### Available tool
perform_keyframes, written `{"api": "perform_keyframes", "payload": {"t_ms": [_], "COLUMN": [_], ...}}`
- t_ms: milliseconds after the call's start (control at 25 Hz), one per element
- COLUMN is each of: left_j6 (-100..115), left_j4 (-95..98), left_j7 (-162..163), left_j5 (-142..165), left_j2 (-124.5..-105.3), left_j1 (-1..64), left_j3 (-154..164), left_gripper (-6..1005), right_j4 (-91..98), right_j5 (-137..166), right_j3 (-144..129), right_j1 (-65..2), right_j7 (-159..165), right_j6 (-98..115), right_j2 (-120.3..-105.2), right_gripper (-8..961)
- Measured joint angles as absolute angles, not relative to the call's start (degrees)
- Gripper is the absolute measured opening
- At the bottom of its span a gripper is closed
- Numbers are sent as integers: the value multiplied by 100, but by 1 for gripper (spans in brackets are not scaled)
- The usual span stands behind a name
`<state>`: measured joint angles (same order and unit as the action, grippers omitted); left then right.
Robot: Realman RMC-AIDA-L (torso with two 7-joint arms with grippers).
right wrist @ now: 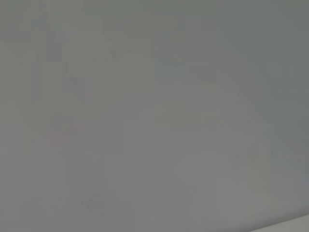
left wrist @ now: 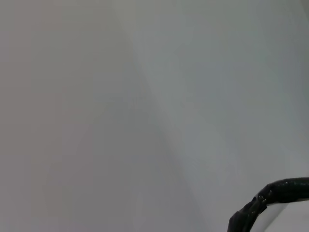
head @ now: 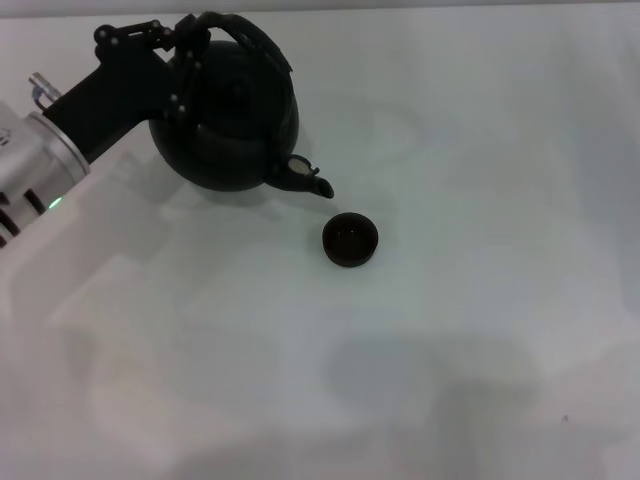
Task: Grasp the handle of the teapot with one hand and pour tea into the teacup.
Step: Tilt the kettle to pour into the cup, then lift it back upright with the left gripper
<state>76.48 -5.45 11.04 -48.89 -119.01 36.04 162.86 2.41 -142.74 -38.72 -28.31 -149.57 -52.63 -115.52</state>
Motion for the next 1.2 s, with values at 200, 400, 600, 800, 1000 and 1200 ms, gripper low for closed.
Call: {"api": "perform_keyframes", "payload": {"t_ms": [200,400,600,800,1000,1200], "left_j6": [7557,7409,7156,7017,6900,6895], "left_j4": [-541,-481,-306,-268,-152,-62], "left_j7": [1085,937,622,596,177,40], "left_j5": [-4774,-4718,-4712,-4648,-4545,-4502], "left_j2": [-11900,-11900,-11899,-11892,-11898,-11887], "left_j1": [3653,3667,3749,3856,3905,3915], "left_j3": [16286,16286,16286,16286,16286,16286], "left_gripper": [112,112,112,112,112,113], "right_j4": [282,314,317,317,317,317], "right_j5": [-14274,-14274,-14273,-14273,-14273,-14273], "right_j3": [-3799,-3797,-3796,-3796,-3786,-3729], "right_j1": [-2831,-2885,-2900,-2942,-2970,-2970], "right_j7": [-14957,-14958,-14950,-14950,-14950,-14892], "right_j6": [-5278,-5263,-5262,-5262,-5242,-5238], "right_j2": [-11552,-11566,-11564,-11564,-11555,-11555], "right_gripper": [855,855,854,854,854,854]}}
